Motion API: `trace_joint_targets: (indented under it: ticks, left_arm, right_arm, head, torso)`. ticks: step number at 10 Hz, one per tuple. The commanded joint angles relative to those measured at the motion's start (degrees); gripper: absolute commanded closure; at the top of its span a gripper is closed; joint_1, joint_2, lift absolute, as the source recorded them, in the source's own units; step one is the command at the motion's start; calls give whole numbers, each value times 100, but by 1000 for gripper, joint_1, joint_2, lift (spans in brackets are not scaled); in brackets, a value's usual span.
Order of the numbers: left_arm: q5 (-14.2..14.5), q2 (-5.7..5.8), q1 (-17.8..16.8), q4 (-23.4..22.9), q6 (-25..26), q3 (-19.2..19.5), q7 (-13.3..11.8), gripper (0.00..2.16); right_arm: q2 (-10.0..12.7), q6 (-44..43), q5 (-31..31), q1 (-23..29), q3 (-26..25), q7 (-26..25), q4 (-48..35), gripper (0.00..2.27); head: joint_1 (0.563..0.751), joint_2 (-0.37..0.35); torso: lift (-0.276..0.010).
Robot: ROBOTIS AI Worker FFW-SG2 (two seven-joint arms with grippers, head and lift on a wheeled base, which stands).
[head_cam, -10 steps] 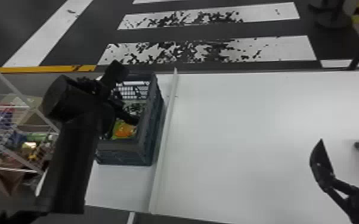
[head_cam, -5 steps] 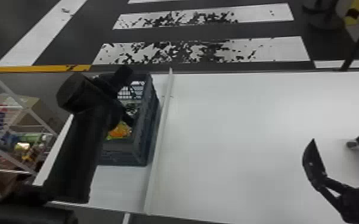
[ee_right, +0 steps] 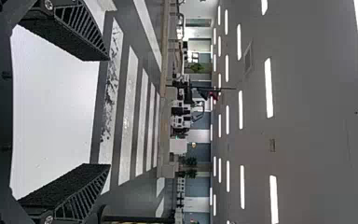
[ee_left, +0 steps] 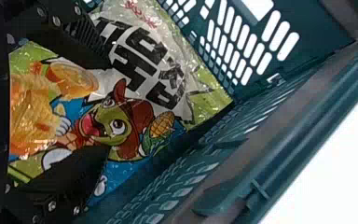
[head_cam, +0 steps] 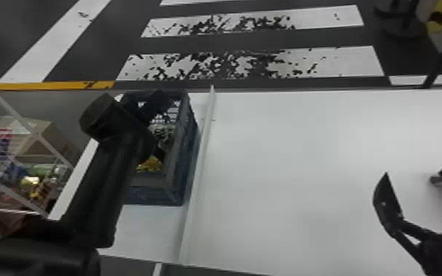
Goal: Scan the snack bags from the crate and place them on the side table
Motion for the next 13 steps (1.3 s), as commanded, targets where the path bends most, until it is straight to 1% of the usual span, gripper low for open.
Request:
trace_joint_targets:
  ticks: [1,2,3,4,5,6,7,8,9,10,11,12,13]
  left_arm:
    - [40,-18,-96,275,-21,-21,-39,637]
    - [49,-18,-140,337,-21,-30,-206,718]
    - [146,-18,-140,311,-21,-12,-241,1524]
    - [199,-44,80,38,32,208,198,2138]
    - [225,-36,177,-208,14,313,119,2138]
    - [374,-9,212,-428,14,498,-57,2138]
    - [436,26,220,-560,-126,674,-276,2138]
    - [577,61,220,-691,-355,841,-523,2138]
    - [647,140,220,-753,-619,946,-865,2138]
    - [656,219,229,-779,-917,981,-1208,2138]
    - [647,316,238,-788,-1093,981,-1524,2138]
    - [629,404,247,-788,-1216,964,-1744,2138]
    - [629,501,264,-858,-1234,946,-1876,2138]
  right_arm:
    - [0,-11,0,0,-1,0,17,63]
    - [0,-11,0,0,8,0,26,66]
    - [0,-11,0,0,8,0,44,66]
    - [0,-11,0,0,8,0,35,66]
    - [0,-11,0,9,-1,0,44,66]
    - [0,-11,0,9,-1,0,35,70]
    - [0,-11,0,9,8,0,35,70]
    - [9,-11,0,9,16,0,35,70]
    - [9,7,0,9,16,0,53,70]
    - [9,24,0,0,16,0,61,70]
    - [9,77,-9,-17,16,0,61,70]
    - [18,112,-9,-44,16,0,79,70]
    - [18,147,-9,-79,16,0,105,70]
  head:
    - [695,184]
    - [695,184]
    - [695,181]
    - [695,175]
    - [695,184]
    - [695,188]
    - [695,186]
    - [695,182]
    - [695,179]
    - [695,173]
    - [695,170]
    - [695,168]
    - [695,170]
  torso:
    - [-94]
    - [-94]
    - [-94]
    - [-94]
    - [-94]
    - [-94]
    - [-94]
    - [-94]
    - [-94]
    - [-94]
    - [-94]
    - [-94]
    - [-94]
